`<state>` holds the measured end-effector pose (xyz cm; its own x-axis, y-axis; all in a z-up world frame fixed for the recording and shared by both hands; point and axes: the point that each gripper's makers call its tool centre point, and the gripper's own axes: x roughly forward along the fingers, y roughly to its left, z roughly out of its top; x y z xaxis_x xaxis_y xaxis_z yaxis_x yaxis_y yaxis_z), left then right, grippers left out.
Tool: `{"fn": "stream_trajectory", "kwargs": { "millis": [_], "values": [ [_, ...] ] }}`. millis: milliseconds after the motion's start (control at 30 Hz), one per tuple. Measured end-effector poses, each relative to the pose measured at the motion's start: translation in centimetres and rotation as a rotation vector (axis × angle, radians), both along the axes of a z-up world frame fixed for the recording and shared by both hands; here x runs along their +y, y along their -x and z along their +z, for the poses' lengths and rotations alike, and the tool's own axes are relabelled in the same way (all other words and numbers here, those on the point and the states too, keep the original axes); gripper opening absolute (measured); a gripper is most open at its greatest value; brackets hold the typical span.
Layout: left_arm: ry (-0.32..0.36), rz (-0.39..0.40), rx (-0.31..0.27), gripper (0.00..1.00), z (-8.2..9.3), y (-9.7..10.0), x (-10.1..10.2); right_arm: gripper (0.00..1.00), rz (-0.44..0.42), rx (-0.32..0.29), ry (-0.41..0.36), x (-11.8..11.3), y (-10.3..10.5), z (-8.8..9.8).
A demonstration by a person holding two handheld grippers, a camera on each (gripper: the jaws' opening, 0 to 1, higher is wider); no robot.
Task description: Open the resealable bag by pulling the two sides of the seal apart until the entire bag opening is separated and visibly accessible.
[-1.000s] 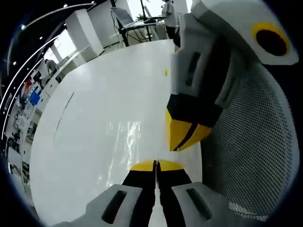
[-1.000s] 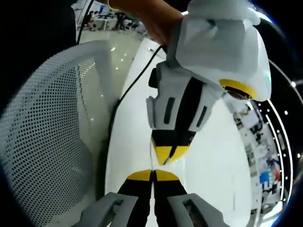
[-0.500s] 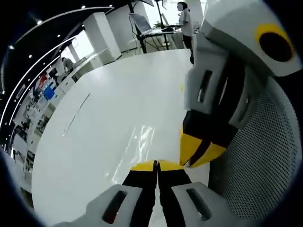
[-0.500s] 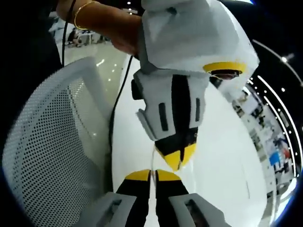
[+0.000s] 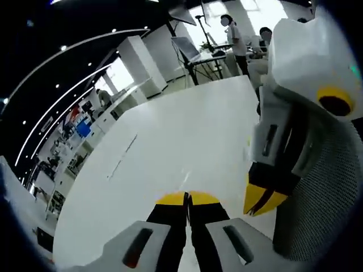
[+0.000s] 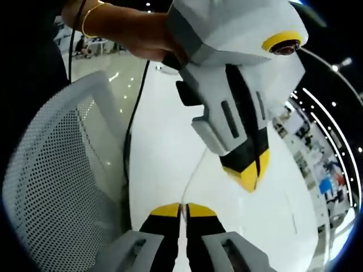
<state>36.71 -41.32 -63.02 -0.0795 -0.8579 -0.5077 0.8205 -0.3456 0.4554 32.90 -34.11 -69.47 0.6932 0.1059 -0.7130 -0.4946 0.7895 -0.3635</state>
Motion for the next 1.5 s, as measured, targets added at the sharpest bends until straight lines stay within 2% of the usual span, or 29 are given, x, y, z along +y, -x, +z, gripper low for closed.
{"fn": "stream_trajectory", "kwargs": {
  "millis": [67,200,433,567,700,933,967,1167,1233,1267,1333,1433,1500],
  "values": [
    [0.021,0.001,-0.034,0.0,0.8,-0.1,-0.1,0.0,-0.011,-0.013,-0.004,-0.1,-0.1,0.2],
    [0.051,-0.005,-0.029,0.0,1.8,0.1,-0.4,0.0,-0.021,-0.033,-0.006,-0.3,-0.5,0.7],
    [0.083,0.011,-0.039,0.0,3.3,-1.1,-1.1,0.0,-0.036,-0.061,0.0,-0.7,-0.8,1.2],
    [0.104,0.015,-0.046,0.0,4.4,-1.5,-1.5,0.0,-0.061,-0.095,-0.002,-1.5,-1.3,2.1],
    [0.105,0.022,-0.068,0.0,4.4,-1.6,-1.6,0.0,-0.077,-0.104,-0.001,-2.2,-1.6,2.7],
    [0.051,0.006,-0.059,0.0,2.2,-1.0,-0.9,0.0,-0.096,-0.093,-0.026,-2.3,-1.6,2.3],
    [0.023,-0.002,-0.049,0.0,1.4,-0.7,-0.6,0.0,-0.096,-0.089,-0.027,-2.3,-1.5,2.1],
    [-0.047,-0.027,-0.026,0.0,-1.4,0.5,0.3,0.0,-0.089,-0.048,-0.055,-1.3,-0.5,0.7],
    [-0.053,-0.027,-0.027,0.0,-1.9,0.6,0.4,0.0,-0.083,-0.019,-0.106,-0.4,0.1,0.1],
    [-0.086,-0.034,-0.028,0.0,-2.9,0.7,0.7,0.0,-0.089,-0.008,-0.127,-0.2,0.3,-0.2],
    [-0.106,-0.034,-0.029,0.0,-3.7,0.9,1.0,0.02,-0.114,-0.012,-0.134,-0.1,0.5,-0.3],
    [-0.127,-0.034,-0.002,0.0,-4.6,1.2,1.4,0.04,-0.142,-0.005,-0.163,0.1,1.1,-0.5],
    [-0.144,-0.034,0.001,0.0,-5.3,1.4,1.7,0.04,-0.18,-0.004,-0.204,0.1,1.5,-0.6]
  ]
}}
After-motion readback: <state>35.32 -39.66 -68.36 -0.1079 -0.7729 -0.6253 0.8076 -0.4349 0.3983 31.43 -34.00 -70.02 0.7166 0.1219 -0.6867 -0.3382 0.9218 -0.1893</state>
